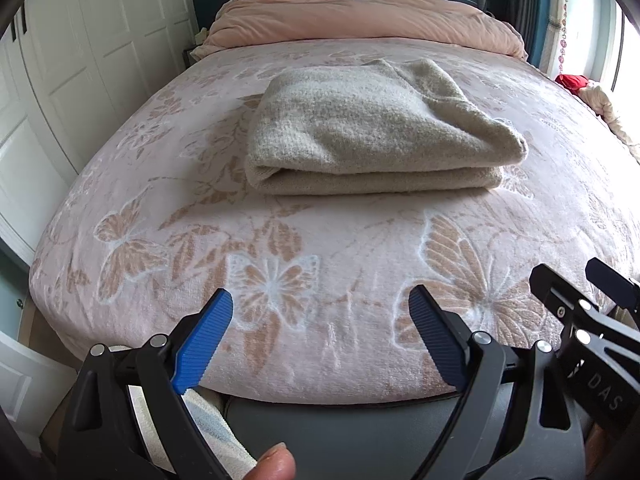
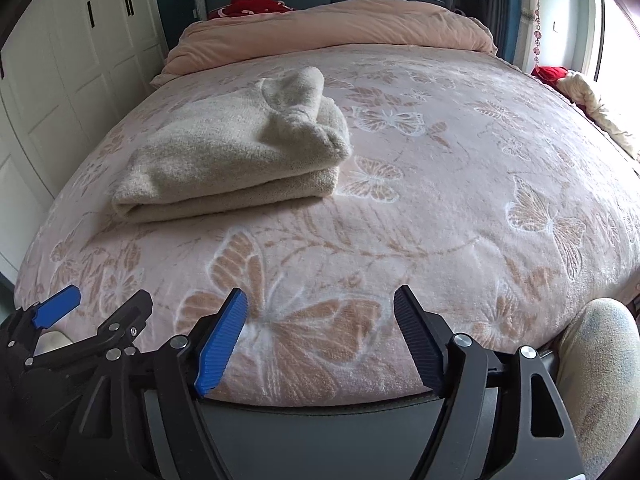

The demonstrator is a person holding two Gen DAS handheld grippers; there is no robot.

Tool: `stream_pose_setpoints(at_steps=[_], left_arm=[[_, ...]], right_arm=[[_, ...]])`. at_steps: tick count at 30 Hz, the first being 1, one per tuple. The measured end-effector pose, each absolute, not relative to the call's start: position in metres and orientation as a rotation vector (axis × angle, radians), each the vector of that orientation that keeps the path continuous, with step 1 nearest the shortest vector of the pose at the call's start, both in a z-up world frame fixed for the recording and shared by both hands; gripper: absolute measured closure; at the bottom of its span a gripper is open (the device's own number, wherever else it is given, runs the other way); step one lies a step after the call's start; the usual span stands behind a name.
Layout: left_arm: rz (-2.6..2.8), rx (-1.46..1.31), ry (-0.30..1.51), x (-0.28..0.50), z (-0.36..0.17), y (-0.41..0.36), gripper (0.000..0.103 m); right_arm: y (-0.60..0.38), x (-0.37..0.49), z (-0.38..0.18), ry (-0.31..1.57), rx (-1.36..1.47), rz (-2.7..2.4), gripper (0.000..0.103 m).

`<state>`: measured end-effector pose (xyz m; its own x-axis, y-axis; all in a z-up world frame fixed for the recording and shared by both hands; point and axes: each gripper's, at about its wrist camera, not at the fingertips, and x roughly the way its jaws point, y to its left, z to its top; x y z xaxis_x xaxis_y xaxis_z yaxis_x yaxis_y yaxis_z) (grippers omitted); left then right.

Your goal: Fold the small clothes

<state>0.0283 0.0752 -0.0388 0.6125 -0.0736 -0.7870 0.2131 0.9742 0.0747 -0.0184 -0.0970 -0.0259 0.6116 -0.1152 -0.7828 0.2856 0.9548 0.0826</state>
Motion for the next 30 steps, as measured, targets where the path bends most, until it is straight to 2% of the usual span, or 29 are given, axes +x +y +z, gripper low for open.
stream_pose_setpoints(at_steps=[14,17,22,30], left_arm=[[-0.140,0.195,0.876,0.0282,-0.0347,0.0733,0.016],[-0.123,0.197,0.873,0.0293,-0.0340,0.0732,0.011],[-0.145,0.146,0.869,0.0299,-0.0323,0.0780,0.011],[-0.148,0.154,0.870,0.0294,-0.0337,0.0755,0.018]], right_arm=[[-0.0938,-0.0186,-0.0219,0.874,0.191,-0.255,0.030],[-0.0952,-0.0193,-0.0207,0.866,0.199,-0.258,0.030],[-0.0943,-0.0201,-0.0190,0.859,0.194,-0.262,0.030],[-0.0904,-0.0197,-0.0207,0.867,0.185,-0.265,0.029]])
